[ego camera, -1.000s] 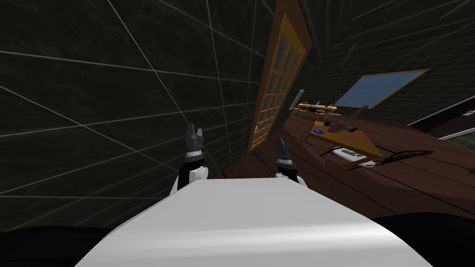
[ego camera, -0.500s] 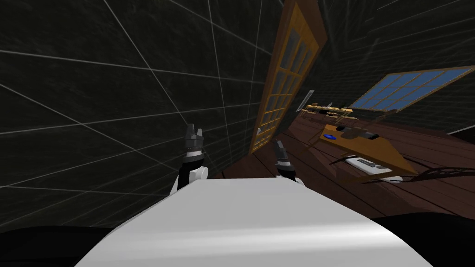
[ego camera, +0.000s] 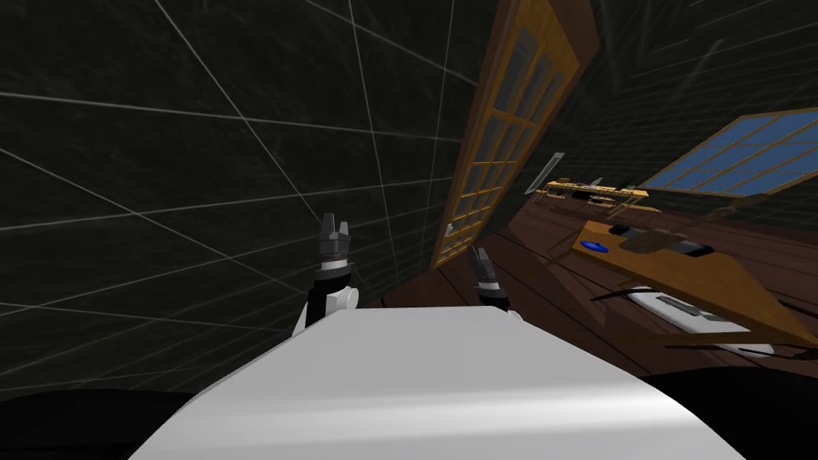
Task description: Pull the door open
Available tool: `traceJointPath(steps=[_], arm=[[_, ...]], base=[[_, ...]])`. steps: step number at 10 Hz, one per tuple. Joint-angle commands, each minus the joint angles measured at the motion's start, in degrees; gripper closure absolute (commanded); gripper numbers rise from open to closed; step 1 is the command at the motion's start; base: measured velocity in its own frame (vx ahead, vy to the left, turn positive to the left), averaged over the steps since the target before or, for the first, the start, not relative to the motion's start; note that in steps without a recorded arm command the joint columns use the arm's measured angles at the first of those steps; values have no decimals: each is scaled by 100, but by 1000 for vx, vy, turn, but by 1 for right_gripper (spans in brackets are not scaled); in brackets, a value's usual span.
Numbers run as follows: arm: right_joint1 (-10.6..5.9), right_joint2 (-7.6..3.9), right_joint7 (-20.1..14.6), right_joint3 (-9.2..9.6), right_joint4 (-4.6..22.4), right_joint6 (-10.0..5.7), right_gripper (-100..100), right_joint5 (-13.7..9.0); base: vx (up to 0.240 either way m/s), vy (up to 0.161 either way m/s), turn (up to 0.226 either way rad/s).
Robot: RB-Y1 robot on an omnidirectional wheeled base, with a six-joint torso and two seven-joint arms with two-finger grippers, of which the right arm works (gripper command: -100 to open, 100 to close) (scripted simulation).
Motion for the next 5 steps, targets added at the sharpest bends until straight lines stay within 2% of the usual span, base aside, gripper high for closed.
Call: traceJointPath(steps=[1, 5], arm=[[-37, -9, 144, -54, 201, -54, -100, 73], [-75, -22, 468, -184, 666, -213, -100, 244]], base=[[75, -82, 130], [65, -97, 140]])
